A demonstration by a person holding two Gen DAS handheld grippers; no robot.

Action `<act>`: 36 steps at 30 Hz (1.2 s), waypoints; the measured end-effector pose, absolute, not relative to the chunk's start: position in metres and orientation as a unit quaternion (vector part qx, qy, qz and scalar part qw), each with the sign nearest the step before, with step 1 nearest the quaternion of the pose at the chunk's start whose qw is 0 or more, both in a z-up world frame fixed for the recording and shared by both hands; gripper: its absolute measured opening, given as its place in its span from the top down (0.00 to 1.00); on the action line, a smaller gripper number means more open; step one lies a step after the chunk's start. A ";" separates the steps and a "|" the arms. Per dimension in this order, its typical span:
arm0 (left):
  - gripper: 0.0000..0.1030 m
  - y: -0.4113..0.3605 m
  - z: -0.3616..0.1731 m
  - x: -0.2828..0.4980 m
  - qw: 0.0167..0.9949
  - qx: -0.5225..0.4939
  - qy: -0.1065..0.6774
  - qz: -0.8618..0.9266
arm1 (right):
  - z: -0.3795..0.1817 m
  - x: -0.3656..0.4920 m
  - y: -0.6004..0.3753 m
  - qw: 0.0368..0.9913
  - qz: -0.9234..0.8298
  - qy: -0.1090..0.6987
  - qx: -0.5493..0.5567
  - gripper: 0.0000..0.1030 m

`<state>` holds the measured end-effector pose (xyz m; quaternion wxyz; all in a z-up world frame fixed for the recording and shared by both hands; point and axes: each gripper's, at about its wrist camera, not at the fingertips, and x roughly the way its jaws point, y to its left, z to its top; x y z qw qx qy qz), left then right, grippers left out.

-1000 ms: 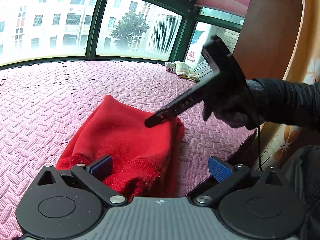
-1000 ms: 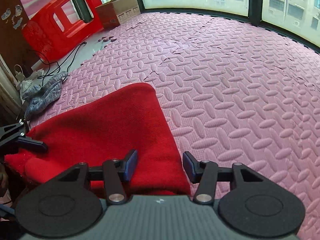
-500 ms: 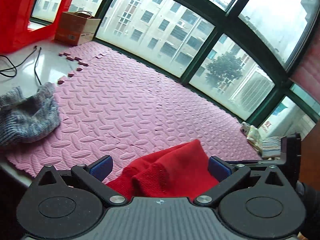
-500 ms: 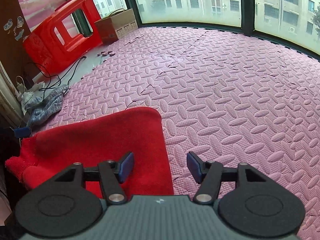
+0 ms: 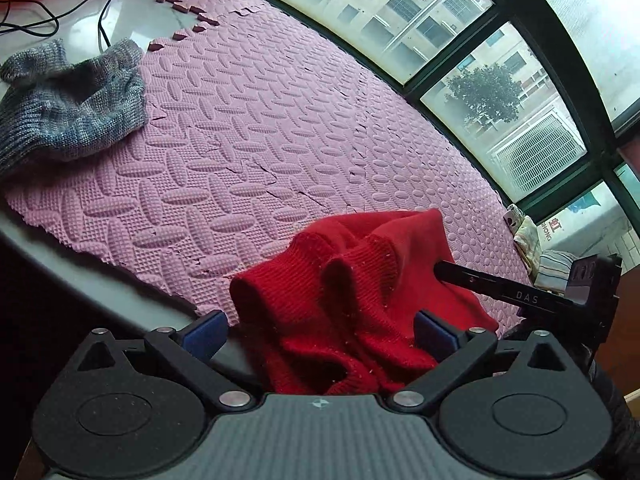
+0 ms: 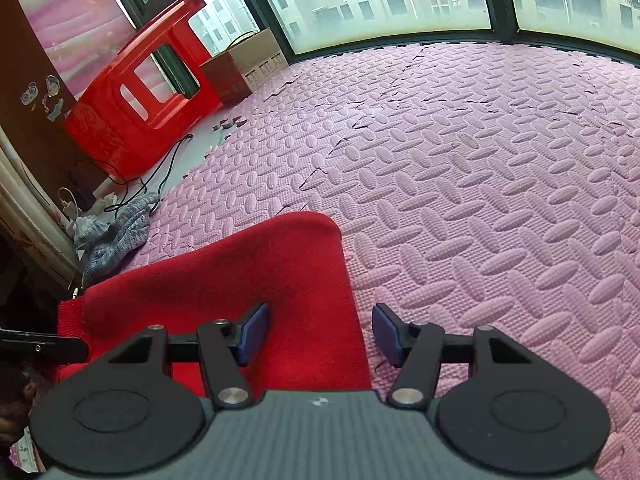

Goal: Fold clothes

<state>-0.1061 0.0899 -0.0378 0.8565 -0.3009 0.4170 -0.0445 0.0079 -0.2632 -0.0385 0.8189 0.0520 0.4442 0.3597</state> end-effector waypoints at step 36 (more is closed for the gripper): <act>0.39 -0.069 -0.026 0.143 0.857 -0.162 0.419 -0.254 | -0.010 0.045 -0.449 0.938 0.057 0.331 0.084 0.67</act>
